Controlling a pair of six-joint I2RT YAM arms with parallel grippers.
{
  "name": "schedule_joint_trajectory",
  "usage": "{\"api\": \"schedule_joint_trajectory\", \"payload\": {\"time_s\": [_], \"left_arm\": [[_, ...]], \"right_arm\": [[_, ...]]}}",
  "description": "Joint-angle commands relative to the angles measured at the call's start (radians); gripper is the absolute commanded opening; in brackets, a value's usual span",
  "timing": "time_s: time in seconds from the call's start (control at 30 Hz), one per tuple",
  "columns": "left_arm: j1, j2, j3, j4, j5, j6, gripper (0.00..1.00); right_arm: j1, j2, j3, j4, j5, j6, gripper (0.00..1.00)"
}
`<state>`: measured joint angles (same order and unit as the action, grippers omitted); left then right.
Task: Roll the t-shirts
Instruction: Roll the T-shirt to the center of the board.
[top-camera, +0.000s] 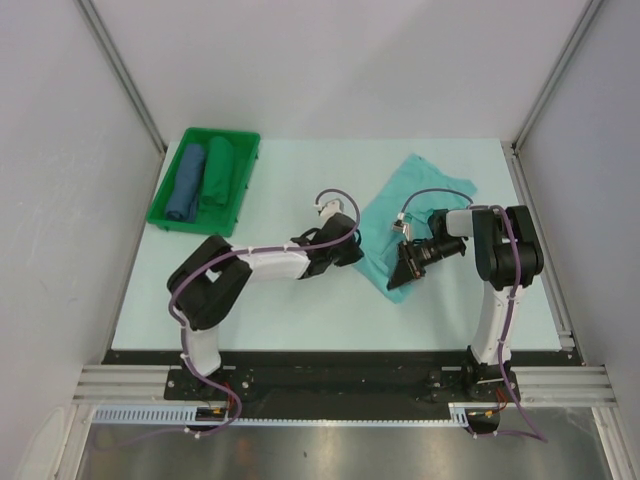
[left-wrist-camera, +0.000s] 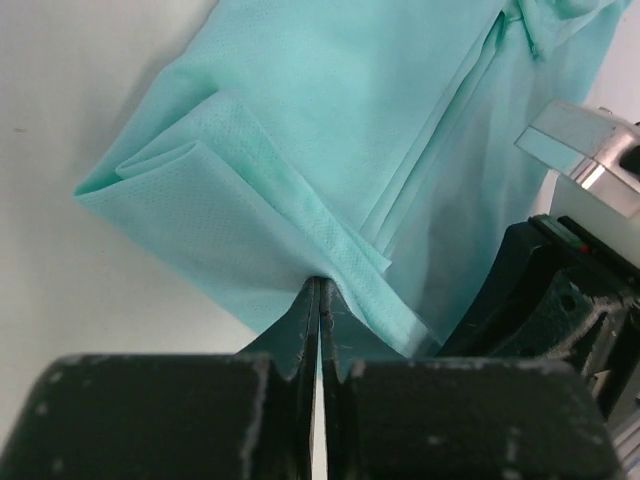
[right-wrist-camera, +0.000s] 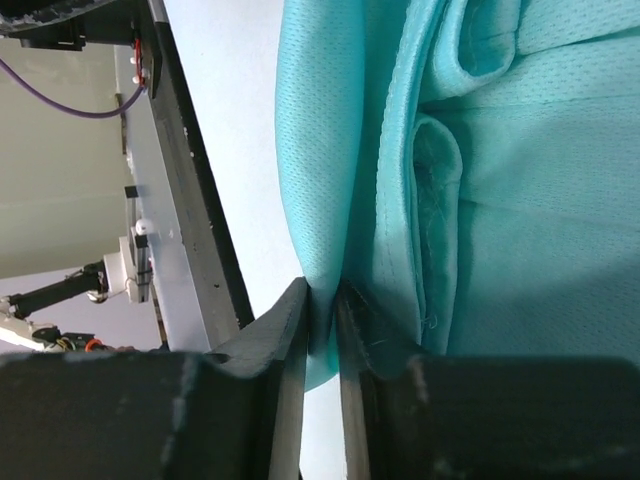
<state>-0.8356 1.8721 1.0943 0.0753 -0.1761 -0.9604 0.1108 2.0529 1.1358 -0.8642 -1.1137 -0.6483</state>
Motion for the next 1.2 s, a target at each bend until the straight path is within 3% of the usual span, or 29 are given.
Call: {"api": "schedule_joint_trajectory", "payload": {"time_s": [0.0,0.1,0.27,0.4,0.67,1.17], "left_arm": [[-0.003,0.036,0.073,-0.026,0.001,-0.029,0.02],[-0.002,0.068,0.116,-0.058,-0.002,-0.029,0.01],[0.001,0.097,0.138,-0.068,-0.003,-0.041,0.01],[0.006,0.117,0.171,-0.146,-0.008,-0.063,0.01],[0.013,0.153,0.222,-0.213,-0.003,-0.084,0.01],[0.043,0.194,0.237,-0.244,0.076,-0.124,0.01]], "right_arm": [[-0.003,-0.043,0.028,-0.021,0.003,-0.019,0.27],[-0.010,-0.088,0.028,-0.019,0.026,-0.016,0.36],[-0.023,-0.152,0.027,-0.002,0.084,0.004,0.41],[-0.034,-0.218,0.028,0.014,0.143,0.012,0.42],[0.015,-0.423,-0.050,0.261,0.420,0.130,0.41],[0.438,-0.743,-0.430,0.671,0.870,0.128,0.44]]}}
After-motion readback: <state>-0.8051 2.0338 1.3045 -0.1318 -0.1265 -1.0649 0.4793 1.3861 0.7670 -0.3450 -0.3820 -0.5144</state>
